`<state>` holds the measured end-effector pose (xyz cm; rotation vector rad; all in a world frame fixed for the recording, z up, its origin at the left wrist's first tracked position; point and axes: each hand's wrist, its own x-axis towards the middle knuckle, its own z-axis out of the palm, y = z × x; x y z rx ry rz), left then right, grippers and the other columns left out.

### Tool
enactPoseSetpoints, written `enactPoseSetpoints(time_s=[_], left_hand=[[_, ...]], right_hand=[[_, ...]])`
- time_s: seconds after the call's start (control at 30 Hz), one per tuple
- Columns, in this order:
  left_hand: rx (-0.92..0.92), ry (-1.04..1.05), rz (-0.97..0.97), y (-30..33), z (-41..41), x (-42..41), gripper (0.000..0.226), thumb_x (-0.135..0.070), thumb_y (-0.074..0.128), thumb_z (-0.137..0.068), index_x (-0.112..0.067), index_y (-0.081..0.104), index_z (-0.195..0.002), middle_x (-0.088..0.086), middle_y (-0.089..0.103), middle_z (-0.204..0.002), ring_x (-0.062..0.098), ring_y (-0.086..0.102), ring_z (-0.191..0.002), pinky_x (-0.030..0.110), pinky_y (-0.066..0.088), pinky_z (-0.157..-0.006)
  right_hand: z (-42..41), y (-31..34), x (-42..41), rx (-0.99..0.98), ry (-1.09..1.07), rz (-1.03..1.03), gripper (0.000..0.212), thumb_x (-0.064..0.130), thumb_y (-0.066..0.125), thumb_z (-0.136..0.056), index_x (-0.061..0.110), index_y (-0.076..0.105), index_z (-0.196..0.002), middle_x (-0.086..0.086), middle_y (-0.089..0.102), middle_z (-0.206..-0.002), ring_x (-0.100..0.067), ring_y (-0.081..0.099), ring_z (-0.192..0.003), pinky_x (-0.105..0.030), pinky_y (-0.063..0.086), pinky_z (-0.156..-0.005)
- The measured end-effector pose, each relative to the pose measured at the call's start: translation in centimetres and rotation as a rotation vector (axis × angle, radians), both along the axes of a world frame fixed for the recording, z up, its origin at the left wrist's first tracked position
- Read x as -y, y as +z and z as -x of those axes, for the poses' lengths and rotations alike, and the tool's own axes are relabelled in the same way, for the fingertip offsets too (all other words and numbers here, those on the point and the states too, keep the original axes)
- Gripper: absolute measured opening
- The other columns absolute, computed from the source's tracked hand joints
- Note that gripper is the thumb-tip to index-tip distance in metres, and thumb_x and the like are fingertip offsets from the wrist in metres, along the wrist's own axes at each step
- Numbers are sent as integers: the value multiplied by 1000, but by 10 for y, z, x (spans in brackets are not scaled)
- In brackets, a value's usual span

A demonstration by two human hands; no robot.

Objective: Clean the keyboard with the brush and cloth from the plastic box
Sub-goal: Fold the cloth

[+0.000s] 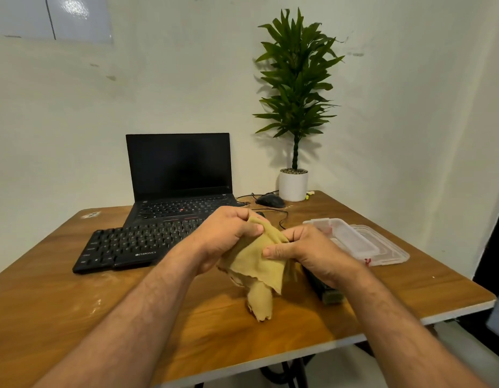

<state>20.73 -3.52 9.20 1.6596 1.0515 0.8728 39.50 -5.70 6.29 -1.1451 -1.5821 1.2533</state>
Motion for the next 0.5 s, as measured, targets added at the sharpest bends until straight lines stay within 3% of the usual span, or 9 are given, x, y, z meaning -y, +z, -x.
enactPoseSetpoints(time_s=[0.13,0.27,0.4,0.5], left_hand=[[131,-29,125,-6,3,4,18,-4,58,-94,-3,71,-107,14,73,-97,24,69,-86,39,57,-79],[279,48,163,-12,5,1,21,-7,68,-88,-10,72,-108,14,73,-95,22,71,-75,33,61,-63],[239,84,175,-15,9,0,27,-9,71,-86,-17,70,-111,16,72,-99,20,69,-71,28,57,-55],[49,126,87,-22,8,-7,25,-17,74,-85,-21,67,-109,8,71,-101,16,69,-81,28,56,-65]], right_hand=[[-3,-3,4,-137,52,74,16,16,79,-73,7,77,-86,-14,75,-89,-24,72,-78,-30,58,-66],[-2,-8,9,-314,81,181,23,-2,75,-74,1,76,-97,-25,73,-97,-32,74,-81,-40,62,-73],[-2,-17,10,-396,107,293,43,7,81,-73,-7,70,-113,-31,68,-111,-35,73,-89,-43,61,-81],[-3,-22,12,-455,107,323,30,7,72,-84,-6,71,-112,-32,66,-116,-37,72,-94,-46,57,-87]])
